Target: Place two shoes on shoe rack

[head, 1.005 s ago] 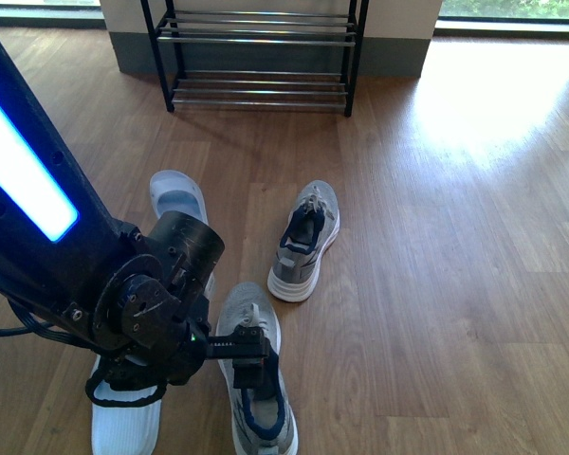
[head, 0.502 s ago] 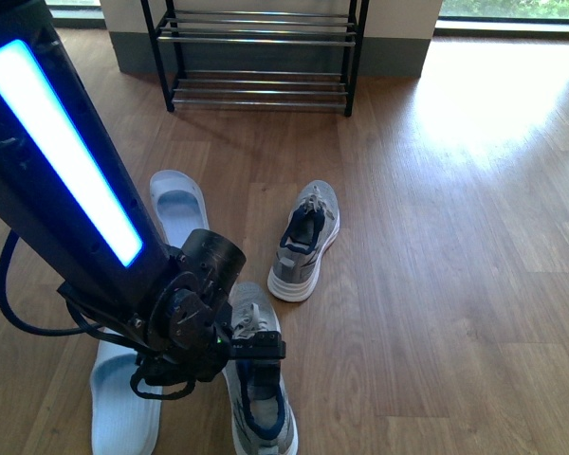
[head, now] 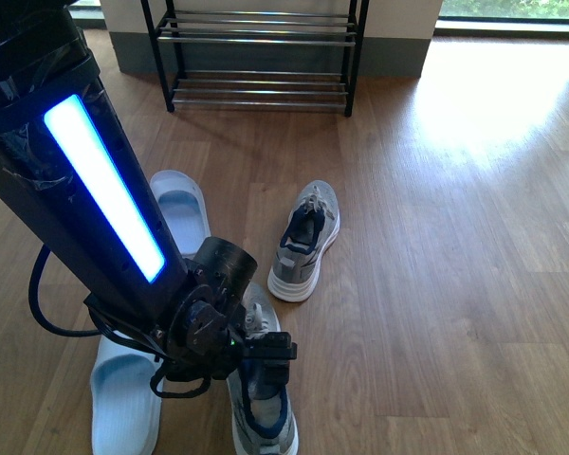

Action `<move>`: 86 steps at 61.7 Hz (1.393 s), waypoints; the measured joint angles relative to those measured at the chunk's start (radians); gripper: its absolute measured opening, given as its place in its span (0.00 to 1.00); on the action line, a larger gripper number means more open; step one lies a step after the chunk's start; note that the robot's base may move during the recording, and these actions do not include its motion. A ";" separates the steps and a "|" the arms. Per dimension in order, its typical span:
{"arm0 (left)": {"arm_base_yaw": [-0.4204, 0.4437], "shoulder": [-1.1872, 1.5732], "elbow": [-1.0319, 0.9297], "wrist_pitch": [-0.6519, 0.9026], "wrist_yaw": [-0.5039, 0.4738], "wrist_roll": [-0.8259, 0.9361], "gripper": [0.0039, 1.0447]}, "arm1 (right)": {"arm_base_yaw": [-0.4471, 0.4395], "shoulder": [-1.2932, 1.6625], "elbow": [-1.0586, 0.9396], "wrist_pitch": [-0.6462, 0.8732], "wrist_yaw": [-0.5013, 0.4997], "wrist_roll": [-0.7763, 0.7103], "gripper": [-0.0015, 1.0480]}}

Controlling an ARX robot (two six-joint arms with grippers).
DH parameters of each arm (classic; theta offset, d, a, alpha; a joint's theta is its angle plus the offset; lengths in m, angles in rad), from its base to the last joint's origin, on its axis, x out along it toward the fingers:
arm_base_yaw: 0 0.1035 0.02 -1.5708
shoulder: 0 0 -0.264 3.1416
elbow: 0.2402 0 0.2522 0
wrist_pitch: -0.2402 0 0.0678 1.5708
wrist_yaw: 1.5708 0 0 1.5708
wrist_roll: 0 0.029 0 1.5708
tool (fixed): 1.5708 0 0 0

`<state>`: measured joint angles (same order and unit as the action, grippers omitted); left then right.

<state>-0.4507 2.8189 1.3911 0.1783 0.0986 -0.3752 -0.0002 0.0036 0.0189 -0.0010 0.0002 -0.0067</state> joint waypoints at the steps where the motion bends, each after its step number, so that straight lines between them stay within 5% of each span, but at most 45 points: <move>1: 0.000 0.000 0.000 0.000 -0.004 0.000 0.72 | 0.000 0.000 0.000 0.000 0.000 0.000 0.91; 29: 0.007 -0.027 -0.047 -0.031 -0.173 0.002 0.01 | 0.000 0.000 0.000 0.000 0.000 0.000 0.91; 52: 0.060 -0.640 -0.504 0.098 -0.158 0.058 0.01 | 0.000 0.000 0.000 0.000 0.000 0.000 0.91; 70: 0.156 -1.183 -0.824 0.128 -0.345 0.209 0.01 | 0.000 0.000 0.000 0.000 0.000 0.000 0.91; 86: 0.136 -1.540 -0.964 0.100 -0.303 0.327 0.01 | 0.000 0.000 0.000 0.000 0.000 0.000 0.91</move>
<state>-0.3149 1.2789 0.4271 0.2779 -0.2043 -0.0479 0.0002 0.0036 0.0189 -0.0013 0.0006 -0.0071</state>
